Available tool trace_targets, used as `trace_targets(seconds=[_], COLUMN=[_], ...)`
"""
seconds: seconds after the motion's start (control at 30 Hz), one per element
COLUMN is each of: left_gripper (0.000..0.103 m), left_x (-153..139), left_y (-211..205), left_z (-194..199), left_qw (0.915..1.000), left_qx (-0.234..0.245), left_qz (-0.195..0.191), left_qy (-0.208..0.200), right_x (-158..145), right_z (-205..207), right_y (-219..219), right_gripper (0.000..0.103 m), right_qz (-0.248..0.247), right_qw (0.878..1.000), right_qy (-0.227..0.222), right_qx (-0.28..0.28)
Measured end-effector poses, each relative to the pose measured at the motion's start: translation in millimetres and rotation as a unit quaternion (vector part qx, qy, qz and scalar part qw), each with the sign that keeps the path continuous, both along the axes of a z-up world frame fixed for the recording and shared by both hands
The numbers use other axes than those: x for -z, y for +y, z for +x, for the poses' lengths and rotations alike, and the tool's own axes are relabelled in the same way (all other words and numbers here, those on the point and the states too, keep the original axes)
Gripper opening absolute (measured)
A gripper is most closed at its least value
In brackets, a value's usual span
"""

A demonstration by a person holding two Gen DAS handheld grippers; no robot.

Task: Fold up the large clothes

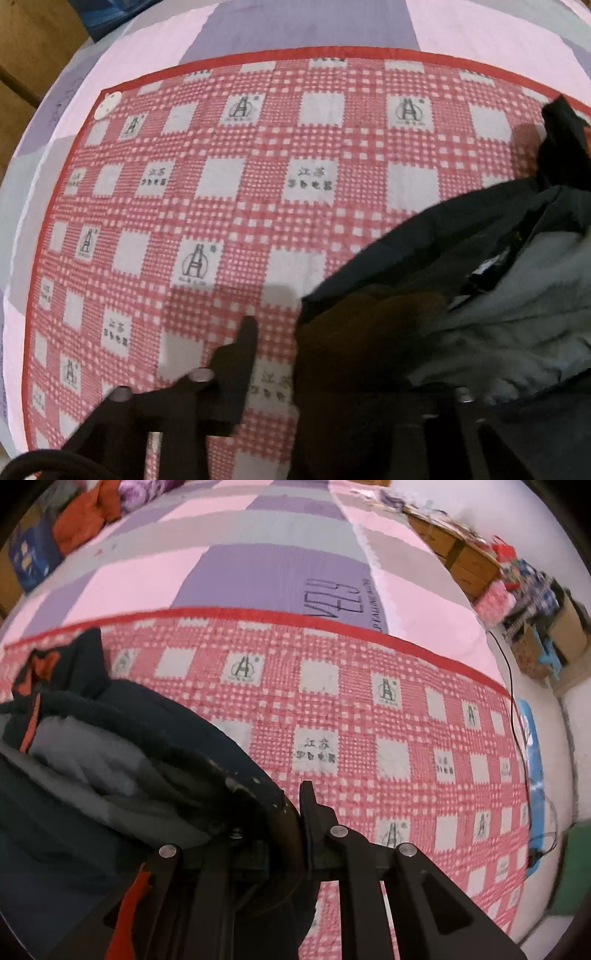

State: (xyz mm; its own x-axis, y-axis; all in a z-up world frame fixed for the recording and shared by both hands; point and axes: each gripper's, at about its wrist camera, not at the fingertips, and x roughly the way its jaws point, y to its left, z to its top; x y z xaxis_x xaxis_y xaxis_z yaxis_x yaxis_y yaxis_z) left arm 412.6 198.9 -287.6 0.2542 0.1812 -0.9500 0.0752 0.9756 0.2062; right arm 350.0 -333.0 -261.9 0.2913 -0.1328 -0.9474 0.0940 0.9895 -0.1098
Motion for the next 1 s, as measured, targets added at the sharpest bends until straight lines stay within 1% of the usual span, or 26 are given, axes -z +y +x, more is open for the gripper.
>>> trace_targets(seconds=[0.03,0.07,0.1,0.13,0.17,0.2,0.23,0.27,0.3,0.33,0.37,0.4,0.43,0.47,0.5,0.53,0.6,0.67,0.7,0.8,0.83,0.87,0.9,0.93,0.97,1.0], left_gripper=[0.054,0.077,0.089,0.103,0.103,0.103,0.103,0.103,0.103,0.103,0.103,0.103,0.103,0.103,0.103,0.103,0.103,0.103,0.103,0.103,0.103,0.103,0.103,0.103,0.103,0.103], left_x=[-5,-11,-20,-30,-41,-49,-64,-73,-86,-95,-102,-107,-112,-115,-117,-118,-120,-122,-124,-123,-121,-119,-118,-116,-113,-111], left_y=[4,8,12,16,20,23,27,28,29,26,23,18,12,4,-3,-3,-22,-40,-45,-68,-76,-82,-86,-91,-95,-99], left_z=[1,3,6,9,12,14,16,17,17,16,15,11,6,0,-7,-9,-30,-52,-61,-96,-111,-122,-129,-139,-149,-156], left_qw=[0.9999,0.9997,0.9995,0.9992,0.9986,0.9979,0.9958,0.9943,0.992,0.9916,0.9913,0.9909,0.9907,0.9902,0.9894,0.9885,0.9844,0.9797,0.9782,0.9709,0.9685,0.9666,0.9659,0.9648,0.9639,0.9634], left_qx=[0.006,0.013,0.018,0.021,0.023,0.023,0.02,0.018,0.017,0.016,0.02,0.027,0.035,0.045,0.059,0.07,0.105,0.132,0.14,0.17,0.179,0.184,0.186,0.187,0.186,0.184], left_qz=[-0.01,-0.021,-0.026,-0.032,-0.044,-0.056,-0.082,-0.097,-0.112,-0.112,-0.109,-0.106,-0.102,-0.099,-0.098,-0.098,-0.104,-0.112,-0.115,-0.133,-0.139,-0.145,-0.147,-0.153,-0.159,-0.165], left_qy=[0.003,0.0,-0.007,-0.014,-0.019,-0.024,-0.034,-0.042,-0.055,-0.063,-0.071,-0.079,-0.084,-0.087,-0.09,-0.091,-0.096,-0.1,-0.101,-0.103,-0.104,-0.104,-0.104,-0.104,-0.104,-0.104], right_x=[3,5,4,-1,-5,-10,-15,-18,-20,-20,-21,-21,-22,-25,-31,-39,-54,-59,-61,-66,-66,-67,-69,-75,-80,-89], right_z=[4,7,9,9,8,7,6,5,5,4,3,2,1,0,-1,-3,-5,-4,1,20,26,28,26,21,16,6], right_y=[1,3,5,5,5,6,5,5,6,9,14,20,29,37,45,53,60,60,54,19,4,-10,-19,-37,-44,-58], right_gripper=[0.016,0.016,0.017,0.022,0.027,0.036,0.051,0.061,0.079,0.094,0.101,0.103,0.103,0.103,0.103,0.103,0.103,0.103,0.103,0.103,0.103,0.103,0.103,0.103,0.103,0.103], right_qz=[-0.005,-0.005,-0.007,-0.006,-0.008,-0.008,-0.006,-0.007,-0.013,-0.034,-0.076,-0.134,-0.199,-0.235,-0.247,-0.235,-0.177,-0.158,-0.14,-0.09,-0.053,-0.002,0.034,0.097,0.13,0.164], right_qw=[1.0,1.0,0.999,0.998,0.997,0.996,0.993,0.99,0.986,0.978,0.968,0.954,0.932,0.915,0.906,0.902,0.911,0.913,0.924,0.966,0.979,0.989,0.993,0.994,0.991,0.986], right_qy=[0.009,0.02,0.03,0.034,0.037,0.041,0.049,0.061,0.076,0.099,0.111,0.117,0.113,0.105,0.094,0.083,0.072,0.074,0.081,0.077,0.08,0.078,0.069,0.041,0.019,-0.019], right_qx=[-0.009,-0.018,-0.033,-0.049,-0.062,-0.078,-0.103,-0.125,-0.145,-0.179,-0.21,-0.242,-0.281,-0.31,-0.332,-0.351,-0.367,-0.368,-0.346,-0.23,-0.18,-0.127,-0.092,-0.04,-0.01,0.033])
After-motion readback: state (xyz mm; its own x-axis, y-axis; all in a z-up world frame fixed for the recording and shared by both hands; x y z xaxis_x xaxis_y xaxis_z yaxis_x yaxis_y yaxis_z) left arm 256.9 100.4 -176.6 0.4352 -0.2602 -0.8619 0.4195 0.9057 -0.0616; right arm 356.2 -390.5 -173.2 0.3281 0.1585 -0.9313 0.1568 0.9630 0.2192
